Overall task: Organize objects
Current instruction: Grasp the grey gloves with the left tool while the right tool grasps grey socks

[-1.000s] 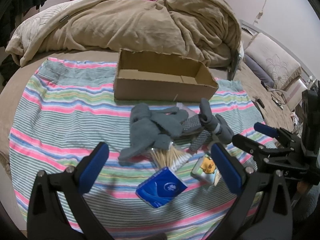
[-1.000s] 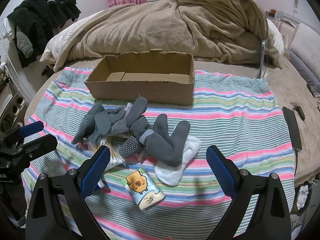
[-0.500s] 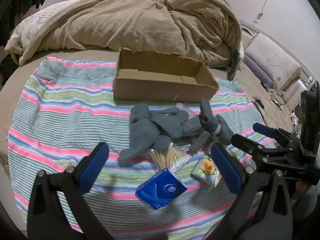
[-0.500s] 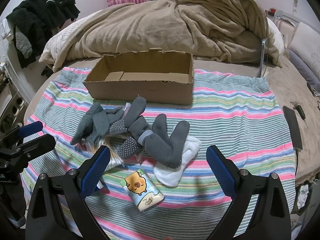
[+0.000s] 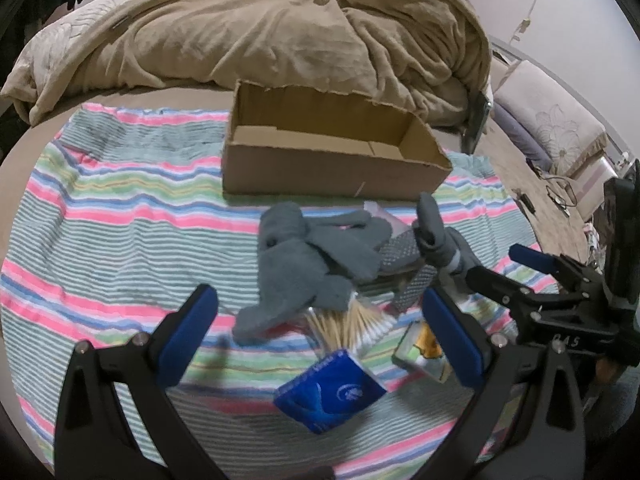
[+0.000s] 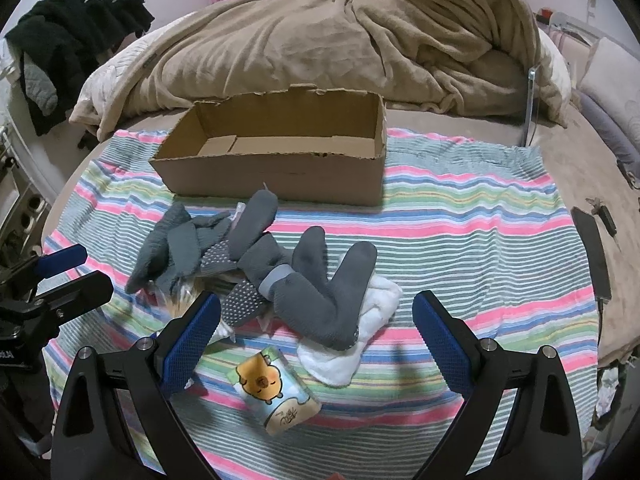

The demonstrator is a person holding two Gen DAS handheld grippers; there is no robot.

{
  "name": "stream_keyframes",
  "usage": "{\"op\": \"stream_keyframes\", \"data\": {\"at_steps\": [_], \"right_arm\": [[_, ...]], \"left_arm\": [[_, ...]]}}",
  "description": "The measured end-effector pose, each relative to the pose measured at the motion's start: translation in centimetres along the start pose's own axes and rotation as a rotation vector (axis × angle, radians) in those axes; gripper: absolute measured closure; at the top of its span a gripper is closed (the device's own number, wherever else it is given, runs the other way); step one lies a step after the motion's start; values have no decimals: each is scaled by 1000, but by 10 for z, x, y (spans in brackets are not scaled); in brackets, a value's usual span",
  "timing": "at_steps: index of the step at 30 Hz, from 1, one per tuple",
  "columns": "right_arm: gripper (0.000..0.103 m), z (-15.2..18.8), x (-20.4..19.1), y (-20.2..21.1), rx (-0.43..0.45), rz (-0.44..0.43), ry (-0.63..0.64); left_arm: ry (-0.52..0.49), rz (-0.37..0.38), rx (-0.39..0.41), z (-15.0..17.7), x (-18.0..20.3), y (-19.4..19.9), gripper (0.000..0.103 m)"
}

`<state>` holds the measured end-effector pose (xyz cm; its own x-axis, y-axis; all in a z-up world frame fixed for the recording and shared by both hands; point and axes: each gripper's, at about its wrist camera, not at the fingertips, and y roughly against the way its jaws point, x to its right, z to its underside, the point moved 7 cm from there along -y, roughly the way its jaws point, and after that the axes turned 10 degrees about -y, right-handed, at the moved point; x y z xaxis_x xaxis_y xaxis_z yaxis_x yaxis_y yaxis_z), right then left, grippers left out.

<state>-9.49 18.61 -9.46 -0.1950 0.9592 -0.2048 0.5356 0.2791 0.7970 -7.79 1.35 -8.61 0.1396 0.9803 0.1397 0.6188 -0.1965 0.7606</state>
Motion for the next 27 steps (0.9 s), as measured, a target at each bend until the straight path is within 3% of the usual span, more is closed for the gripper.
{"op": "stream_keyframes", "data": {"at_steps": [9,11,15,20,24,27], "right_arm": [[10,3,5,-25,-55,-2,-9],[13,4,6,-30,-64,-5,-11],[23,5,6,-35,-77,-12,-10],[30,5,6,-38,-79,-13,-1],[46,4,8,-37,-68,-8,-2],[63,2,11,-35,-55,-8,-5]], "left_arm": [[8,19,-37,-1,-7,-33,2],[13,27,-51,-1,-9,-42,10],[26,33,-78,3,-16,-61,16],[25,71,-78,5,-18,-71,36],[23,77,-63,5,-16,-72,43],[38,75,-54,5,-19,-71,53]]}}
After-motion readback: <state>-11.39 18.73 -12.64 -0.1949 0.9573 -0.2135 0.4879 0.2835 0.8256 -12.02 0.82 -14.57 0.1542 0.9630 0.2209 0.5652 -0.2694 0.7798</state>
